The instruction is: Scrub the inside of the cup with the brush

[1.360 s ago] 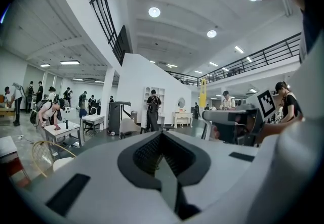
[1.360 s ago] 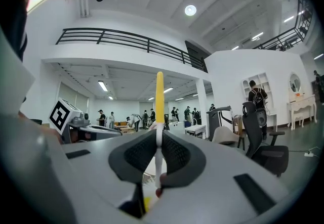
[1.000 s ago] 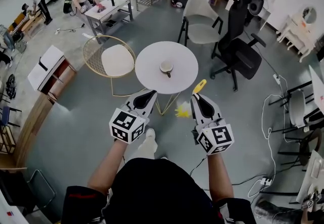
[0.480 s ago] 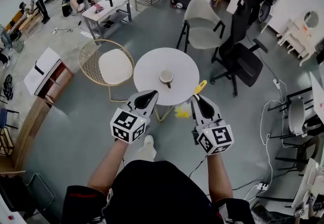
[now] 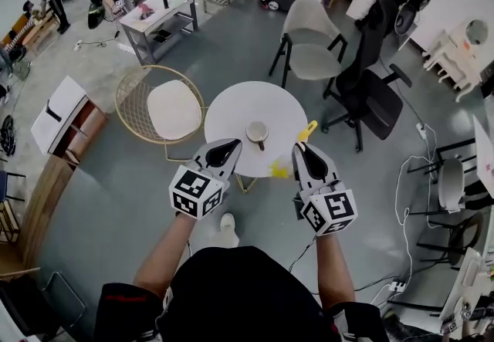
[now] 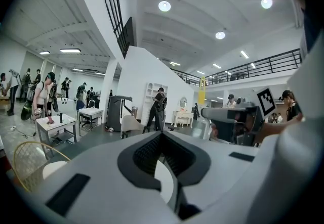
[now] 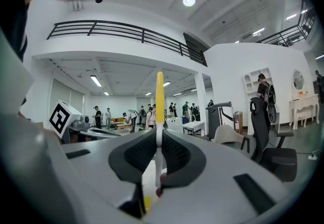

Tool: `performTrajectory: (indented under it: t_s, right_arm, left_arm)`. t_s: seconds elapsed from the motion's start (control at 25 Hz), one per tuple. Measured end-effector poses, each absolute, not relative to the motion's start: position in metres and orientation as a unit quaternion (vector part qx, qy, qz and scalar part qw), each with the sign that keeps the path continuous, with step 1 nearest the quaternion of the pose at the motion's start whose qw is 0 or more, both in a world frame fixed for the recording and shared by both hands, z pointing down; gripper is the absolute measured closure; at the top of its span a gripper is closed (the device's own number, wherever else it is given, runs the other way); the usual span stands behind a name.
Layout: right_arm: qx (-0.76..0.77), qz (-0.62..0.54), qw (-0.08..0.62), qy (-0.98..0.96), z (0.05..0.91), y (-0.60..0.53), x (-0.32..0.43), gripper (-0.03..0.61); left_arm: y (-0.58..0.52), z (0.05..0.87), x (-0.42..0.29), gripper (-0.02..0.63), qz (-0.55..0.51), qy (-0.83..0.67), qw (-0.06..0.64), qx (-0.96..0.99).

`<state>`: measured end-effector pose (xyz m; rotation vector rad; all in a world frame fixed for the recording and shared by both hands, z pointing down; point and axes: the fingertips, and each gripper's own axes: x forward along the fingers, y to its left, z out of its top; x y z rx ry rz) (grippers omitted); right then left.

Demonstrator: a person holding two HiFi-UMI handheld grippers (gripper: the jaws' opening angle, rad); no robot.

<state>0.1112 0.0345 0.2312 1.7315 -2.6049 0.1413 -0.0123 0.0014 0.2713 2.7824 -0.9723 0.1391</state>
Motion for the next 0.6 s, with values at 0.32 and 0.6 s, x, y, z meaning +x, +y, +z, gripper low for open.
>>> performTrajectory:
  t_s: [0.32, 0.6]
  right_arm:
    - [0.560, 0.044, 0.015, -0.827, 0.228, -0.025, 0.095, 0.531]
    - [0.568, 0.043, 0.025, -0.821, 0.224, -0.065, 0.091, 0.531]
  left_arm:
    - [-0.059, 0.272, -0.026, 0.598, 0.046, -0.317, 0.106, 0.942]
    - [-0.101, 0.275, -0.026, 0.598, 0.044, -0.301, 0.118, 0.945]
